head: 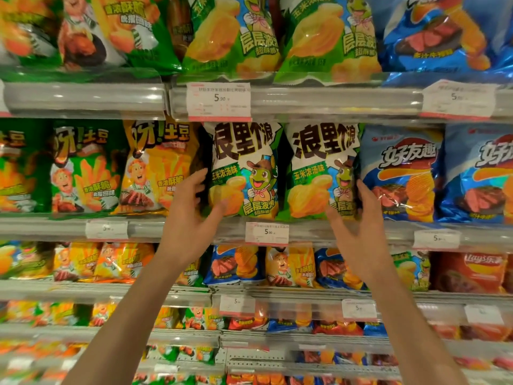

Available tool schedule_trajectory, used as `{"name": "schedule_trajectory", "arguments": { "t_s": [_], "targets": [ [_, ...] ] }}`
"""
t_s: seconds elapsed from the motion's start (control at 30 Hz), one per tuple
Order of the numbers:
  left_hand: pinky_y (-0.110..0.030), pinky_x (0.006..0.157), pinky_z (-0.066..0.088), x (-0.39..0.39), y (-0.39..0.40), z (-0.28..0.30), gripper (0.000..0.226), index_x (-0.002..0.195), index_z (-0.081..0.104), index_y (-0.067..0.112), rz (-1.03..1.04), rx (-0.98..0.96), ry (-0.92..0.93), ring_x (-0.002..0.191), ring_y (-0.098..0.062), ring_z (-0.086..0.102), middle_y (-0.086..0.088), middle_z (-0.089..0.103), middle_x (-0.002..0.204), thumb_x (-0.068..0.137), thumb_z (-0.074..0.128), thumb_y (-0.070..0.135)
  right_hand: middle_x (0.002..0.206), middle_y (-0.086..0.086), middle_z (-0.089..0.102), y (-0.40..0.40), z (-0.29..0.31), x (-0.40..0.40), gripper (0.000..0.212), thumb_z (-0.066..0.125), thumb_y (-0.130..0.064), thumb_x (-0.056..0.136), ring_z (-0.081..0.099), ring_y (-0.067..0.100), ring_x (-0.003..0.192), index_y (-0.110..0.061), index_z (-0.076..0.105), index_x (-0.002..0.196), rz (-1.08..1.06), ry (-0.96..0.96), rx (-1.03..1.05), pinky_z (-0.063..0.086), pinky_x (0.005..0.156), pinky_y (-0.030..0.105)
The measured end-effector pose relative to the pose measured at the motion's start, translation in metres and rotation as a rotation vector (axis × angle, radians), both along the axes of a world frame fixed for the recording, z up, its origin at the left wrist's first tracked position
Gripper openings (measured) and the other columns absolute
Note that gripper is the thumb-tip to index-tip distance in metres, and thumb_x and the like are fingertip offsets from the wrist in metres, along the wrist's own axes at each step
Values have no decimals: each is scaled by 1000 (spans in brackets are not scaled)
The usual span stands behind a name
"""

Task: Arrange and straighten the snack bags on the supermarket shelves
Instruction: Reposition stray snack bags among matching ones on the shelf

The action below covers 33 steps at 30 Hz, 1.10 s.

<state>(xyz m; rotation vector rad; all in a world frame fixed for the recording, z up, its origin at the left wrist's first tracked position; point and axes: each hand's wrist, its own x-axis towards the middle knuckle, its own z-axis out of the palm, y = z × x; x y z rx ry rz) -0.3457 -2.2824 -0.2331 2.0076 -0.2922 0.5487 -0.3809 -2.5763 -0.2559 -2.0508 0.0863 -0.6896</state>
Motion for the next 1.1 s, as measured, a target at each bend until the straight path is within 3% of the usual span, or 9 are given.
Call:
{"name": "schedule_trajectory", "arguments": {
  "t_s": [0.2, 0.3, 0.37, 0.6, 0.7, 0.77, 0.87, 0.93, 1.1],
  "targets": [
    [-25, 91, 52, -38, 32, -19, 44, 137, 53, 32, -22, -91, 83, 112, -1, 64, 18, 65, 123, 97, 68, 26, 134, -2, 49, 22, -30, -30, 41, 64, -35, 96, 52, 15, 123, -24, 53, 134, -129, -95, 63, 49, 104, 47],
    [-25, 89, 53, -49, 45, -35, 36, 131, 58, 29, -17, -151, 125, 108, -3, 67, 13, 69, 119, 96, 68, 26, 123, -5, 54, 46, -36, -39, 18, 65, -29, 97, 57, 13, 111, -38, 60, 112, -131, -72, 96, 52, 92, 27],
    [-29, 89, 54, -55, 55, -44, 33, 128, 61, 26, -8, -199, 147, 107, -3, 68, 10, 71, 116, 96, 69, 24, 114, -9, 61, 66, -40, -41, 19, 64, -25, 98, 60, 8, 103, -41, 59, 105, -72, -23, 151, 48, 81, 12],
    [-16, 84, 50, -54, 128, -53, 29, 125, 63, 30, -56, -287, 199, 105, 1, 67, 17, 73, 109, 97, 67, 23, 100, -14, 69, 162, -58, -44, 8, 61, -26, 100, 62, -8, 90, -26, 68, 104, 36, 96, 132, 47, 72, 11],
    [-12, 81, 51, -49, 176, -50, 27, 123, 63, 31, -74, -299, 189, 103, 3, 67, 23, 72, 105, 98, 66, 24, 76, -20, 68, 213, -60, -43, 10, 58, -22, 102, 61, -8, 71, -25, 67, 99, 55, 139, 129, 42, 62, 7],
    [-18, 86, 52, -46, 213, -50, 27, 124, 63, 32, -87, -305, 189, 104, 0, 68, 21, 73, 105, 97, 67, 27, 59, -25, 61, 251, -59, -41, 12, 59, -20, 101, 58, -8, 60, -24, 68, 94, 46, 178, 182, 40, 59, 9],
    [-16, 85, 51, -45, 270, -50, 27, 125, 62, 33, -116, -290, 203, 105, 0, 68, 21, 73, 106, 98, 65, 28, 77, -7, 70, 306, -63, -40, 11, 62, -18, 99, 66, 8, 73, -23, 71, 94, 19, 147, 259, 46, 71, 23],
    [-24, 88, 51, -45, 304, -52, 26, 123, 63, 33, -103, -317, 210, 104, -2, 69, 16, 74, 105, 98, 65, 28, 71, 2, 63, 338, -65, -42, 15, 60, -19, 99, 60, 12, 66, -15, 70, 90, 57, 153, 253, 46, 69, 32],
    [-43, 92, 56, -39, 361, -62, 23, 121, 65, 34, -76, -348, 250, 100, -8, 71, 8, 74, 103, 99, 65, 30, 83, -7, 73, 391, -66, -41, 10, 61, -24, 98, 70, 17, 84, -23, 71, 97, 38, 252, 358, 57, 82, 42]
  ]
}}
